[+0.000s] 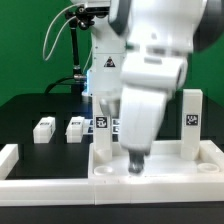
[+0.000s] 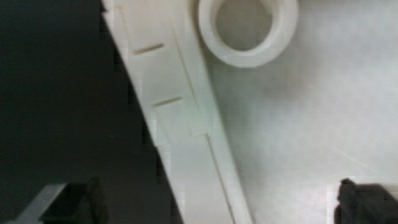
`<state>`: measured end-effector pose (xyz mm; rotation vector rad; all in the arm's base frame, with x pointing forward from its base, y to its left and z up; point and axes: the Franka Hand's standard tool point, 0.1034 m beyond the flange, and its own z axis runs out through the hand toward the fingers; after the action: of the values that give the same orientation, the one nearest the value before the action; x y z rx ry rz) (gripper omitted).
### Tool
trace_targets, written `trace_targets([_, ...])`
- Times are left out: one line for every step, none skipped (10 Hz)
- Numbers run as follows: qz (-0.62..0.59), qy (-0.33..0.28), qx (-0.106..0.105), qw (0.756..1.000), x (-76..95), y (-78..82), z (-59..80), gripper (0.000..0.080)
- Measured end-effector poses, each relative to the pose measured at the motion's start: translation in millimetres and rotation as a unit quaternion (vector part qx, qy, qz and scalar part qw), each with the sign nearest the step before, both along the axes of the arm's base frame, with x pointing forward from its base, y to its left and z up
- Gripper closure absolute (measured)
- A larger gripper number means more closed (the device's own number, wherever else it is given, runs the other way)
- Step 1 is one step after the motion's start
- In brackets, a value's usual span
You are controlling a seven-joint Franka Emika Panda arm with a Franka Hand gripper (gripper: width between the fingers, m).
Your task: Assemble desk
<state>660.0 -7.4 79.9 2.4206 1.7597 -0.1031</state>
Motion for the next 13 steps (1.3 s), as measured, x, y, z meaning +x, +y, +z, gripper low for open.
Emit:
trace_targets([-0.003,0.005,-0.005,1.0,0.8,-15.8,20.8,0.015])
trace_targets([-0.022,0.0,-0.009,1.0,2.6,-35.8,27.5,0.015])
trace_targets([-0.067,-0.007,-0.008,0.998,2.4,-40.8,17.5,0.015])
trace_targets([-0.094,-0.009,-0.008,0.996,2.9,-39.1,13.1,0.015])
trace_targets([-0.134,-0.017,-0.007,0.991,3.6,-38.8,14.9,0.015])
trace_targets([-0.163,-0.022,-0.006,0.986,3.0,-39.0,13.9,0.015])
trace_targets([-0.183,-0.022,-0.006,0.983,2.4,-39.9,15.0,0.015])
trace_targets([-0.228,-0.009,-0.002,0.974,-0.8,-46.6,24.3,0.015])
trace_targets([-0.258,-0.007,0.006,0.966,-3.9,-62.4,35.4,0.015])
trace_targets([-0.291,0.0,0.01,0.957,-13.9,-90.8,47.6,0.015])
trace_targets([-0.329,0.016,0.016,0.944,-25.9,-116.4,55.8,0.015])
trace_targets([-0.359,0.03,0.019,0.933,-38.0,-141.3,63.0,0.015])
trace_targets([-0.434,0.037,0.021,0.9,-53.2,-168.7,67.3,0.015])
